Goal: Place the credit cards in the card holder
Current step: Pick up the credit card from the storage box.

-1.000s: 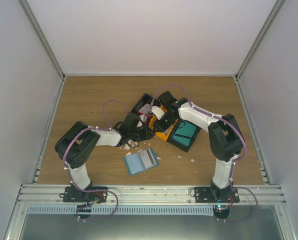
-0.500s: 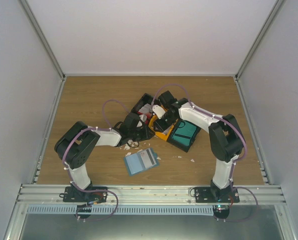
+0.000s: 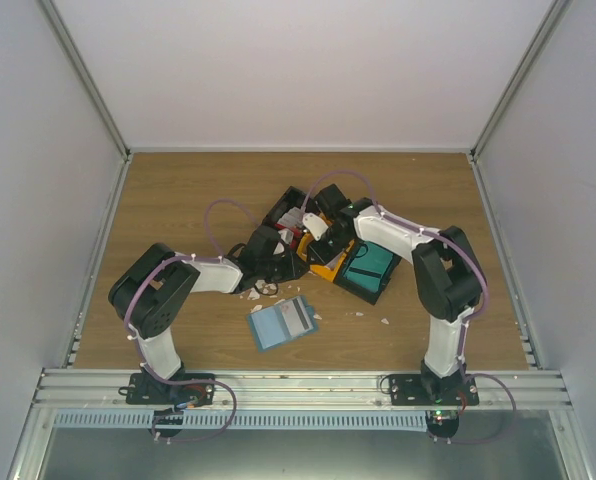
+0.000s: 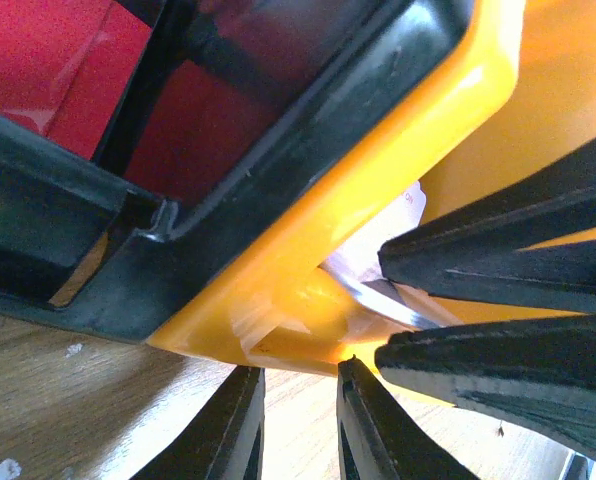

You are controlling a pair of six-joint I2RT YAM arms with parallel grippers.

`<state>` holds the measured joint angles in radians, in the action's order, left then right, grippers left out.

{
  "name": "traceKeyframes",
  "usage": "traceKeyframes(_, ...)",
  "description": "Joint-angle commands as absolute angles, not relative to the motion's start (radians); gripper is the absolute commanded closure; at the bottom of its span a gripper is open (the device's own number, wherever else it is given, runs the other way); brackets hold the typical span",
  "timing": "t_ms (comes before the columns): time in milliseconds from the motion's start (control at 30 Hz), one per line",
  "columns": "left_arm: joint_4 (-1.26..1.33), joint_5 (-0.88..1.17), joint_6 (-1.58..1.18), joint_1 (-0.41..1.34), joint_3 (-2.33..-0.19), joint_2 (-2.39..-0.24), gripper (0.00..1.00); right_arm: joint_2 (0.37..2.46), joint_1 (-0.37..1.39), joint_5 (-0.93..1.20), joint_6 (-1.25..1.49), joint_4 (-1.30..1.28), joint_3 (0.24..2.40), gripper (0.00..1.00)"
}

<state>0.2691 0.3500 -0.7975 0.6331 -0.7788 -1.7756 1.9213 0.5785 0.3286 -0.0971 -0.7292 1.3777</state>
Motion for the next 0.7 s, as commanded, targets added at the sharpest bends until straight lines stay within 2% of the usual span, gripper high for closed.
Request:
traceKeyframes(0, 0.283, 0.312, -0.792, 0.629, -0.781, -1.779, 0.77, 1.877, 0.588, 0.367, -0.095, -0.727, 1.365, 0.79)
traceKeyframes(267, 0.281, 0.314, -0.789, 0.628, -0.785, -1.781, 0.77, 1.866, 0.588, 0.363, -0.091, -0.731, 1.361, 0.81)
traceKeyframes(667, 0.283, 0.313, -0.789, 0.627, -0.775, -1.767, 0.77, 1.862, 0.588, 0.304, -0.066, -0.709, 1.356, 0.99)
